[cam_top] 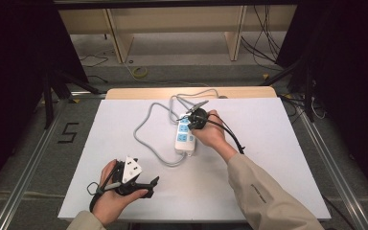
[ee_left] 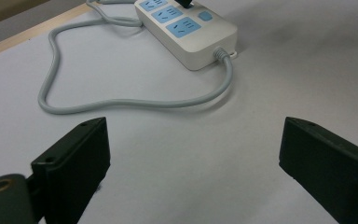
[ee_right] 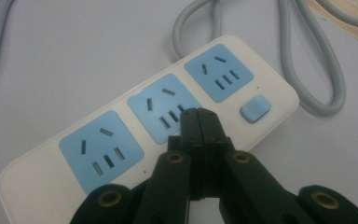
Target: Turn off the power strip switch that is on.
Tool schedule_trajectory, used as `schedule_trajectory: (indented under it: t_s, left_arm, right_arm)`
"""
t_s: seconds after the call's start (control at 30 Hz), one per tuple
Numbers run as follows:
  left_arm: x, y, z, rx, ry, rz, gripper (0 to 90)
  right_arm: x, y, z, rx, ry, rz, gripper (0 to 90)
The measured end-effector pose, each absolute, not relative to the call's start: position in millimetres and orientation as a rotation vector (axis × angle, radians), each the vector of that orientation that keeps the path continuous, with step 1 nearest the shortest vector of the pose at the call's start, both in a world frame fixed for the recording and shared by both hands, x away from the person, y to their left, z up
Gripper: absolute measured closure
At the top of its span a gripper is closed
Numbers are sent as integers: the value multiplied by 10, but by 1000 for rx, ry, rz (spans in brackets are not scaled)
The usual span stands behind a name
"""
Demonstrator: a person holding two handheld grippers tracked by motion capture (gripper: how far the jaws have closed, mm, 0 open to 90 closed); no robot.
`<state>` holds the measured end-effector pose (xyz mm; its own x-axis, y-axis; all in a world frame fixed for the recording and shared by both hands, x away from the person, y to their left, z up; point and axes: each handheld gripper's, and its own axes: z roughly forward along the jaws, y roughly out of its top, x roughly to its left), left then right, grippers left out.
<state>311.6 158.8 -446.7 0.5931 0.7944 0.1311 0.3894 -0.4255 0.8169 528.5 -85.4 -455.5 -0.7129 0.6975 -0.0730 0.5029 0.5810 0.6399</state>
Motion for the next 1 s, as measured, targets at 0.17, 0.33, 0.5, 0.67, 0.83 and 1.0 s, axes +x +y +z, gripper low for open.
schedule_trajectory:
  t_s: [0.17, 0.33, 0.5, 0.67, 0.83, 1.0]
  left_arm:
    - [3116, 1589, -4466, 2042, 936, 661, 82]
    - [3115, 1588, -4467, 2040, 938, 661, 82]
    - [3116, 1589, -4466, 2042, 936, 661, 82]
    - [3117, 1589, -4466, 2043, 936, 661, 82]
    - [3115, 1589, -4466, 2040, 939, 660, 82]
    - [3118, 1591, -4467, 2039, 939, 660, 82]
  right_arm:
    - [5284, -853, -4555, 981, 2497, 866, 900]
    - [5288, -862, -4556, 995, 2497, 874, 900]
    - [5287, -865, -4555, 1002, 2498, 878, 900]
    - [5286, -867, -4543, 996, 2482, 901, 900]
    - [5286, -862, -4531, 986, 2488, 887, 900]
    - [5286, -883, -4517, 987, 2472, 898, 900]
